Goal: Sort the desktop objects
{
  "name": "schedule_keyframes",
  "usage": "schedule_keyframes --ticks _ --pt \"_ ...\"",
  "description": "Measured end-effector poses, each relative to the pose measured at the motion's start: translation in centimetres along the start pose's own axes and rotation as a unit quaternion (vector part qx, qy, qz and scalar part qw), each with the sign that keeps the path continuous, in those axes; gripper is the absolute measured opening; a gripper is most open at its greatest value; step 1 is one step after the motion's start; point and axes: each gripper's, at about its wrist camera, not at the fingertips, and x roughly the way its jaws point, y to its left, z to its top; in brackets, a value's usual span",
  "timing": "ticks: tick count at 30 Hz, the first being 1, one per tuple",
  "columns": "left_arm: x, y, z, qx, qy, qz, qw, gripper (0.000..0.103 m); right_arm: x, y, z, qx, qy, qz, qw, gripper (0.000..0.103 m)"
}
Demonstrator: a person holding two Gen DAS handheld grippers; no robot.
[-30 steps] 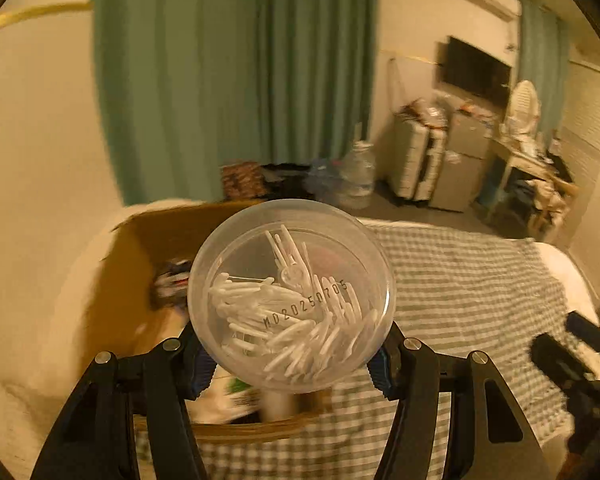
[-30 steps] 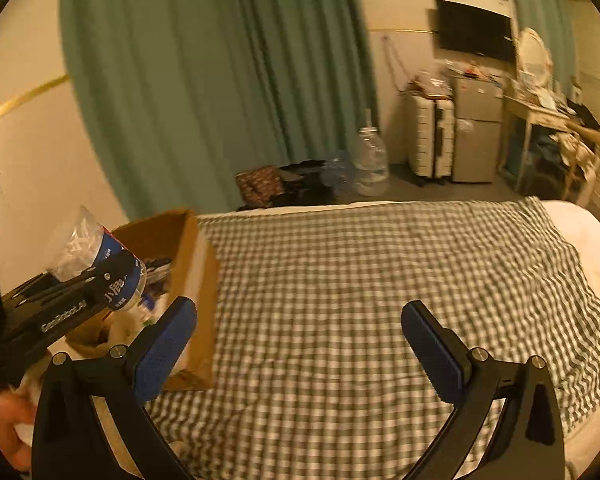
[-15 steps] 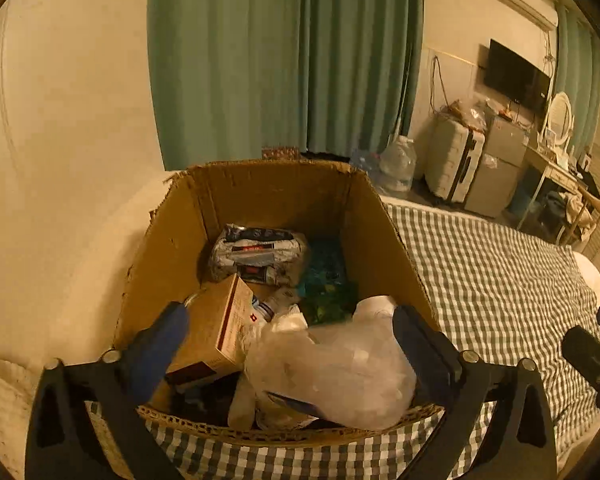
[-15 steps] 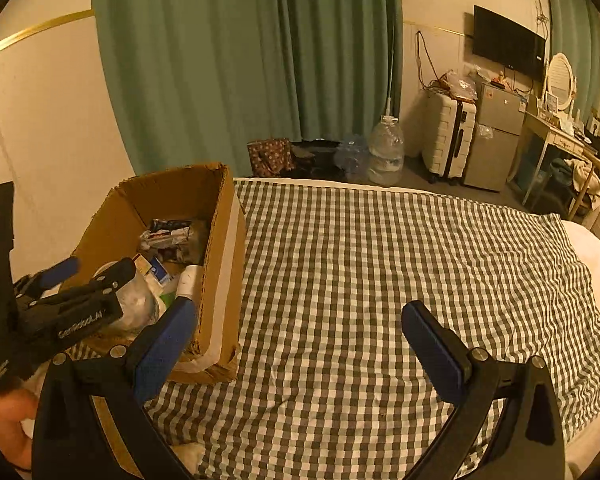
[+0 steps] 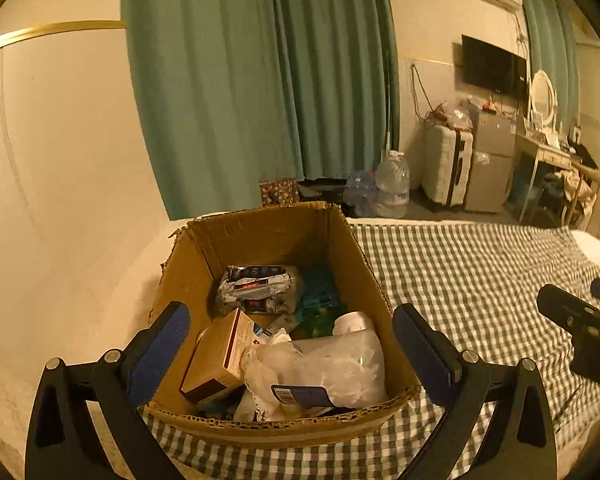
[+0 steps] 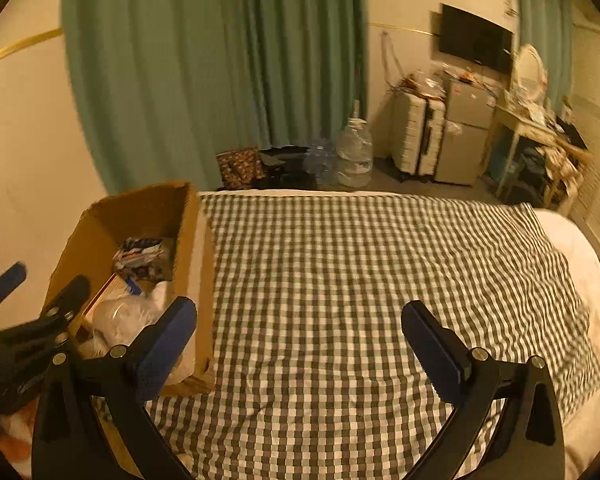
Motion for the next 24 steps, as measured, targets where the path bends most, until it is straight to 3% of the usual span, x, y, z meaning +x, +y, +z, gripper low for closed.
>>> schedule_keyframes --ticks 3,10,24 --pt "0.1 0.4 -0.2 -0.009 -0.001 -0.009 0.9999 0.103 0.3 -0.8 0.4 0.026 0.007 0.002 1.0 0.103" --pt "1.1 0.9 -0.4 -0.022 0.019 -0.022 0.9993 0.103 0.9 0.4 0.5 -0.005 0.011 -0.005 1.0 0.103" --pt "2.1 1.2 -0.7 -0.028 0.033 -0.01 0.999 0.103 2.1 3.2 -0.8 -0.034 0.019 0.008 0.999 0.103"
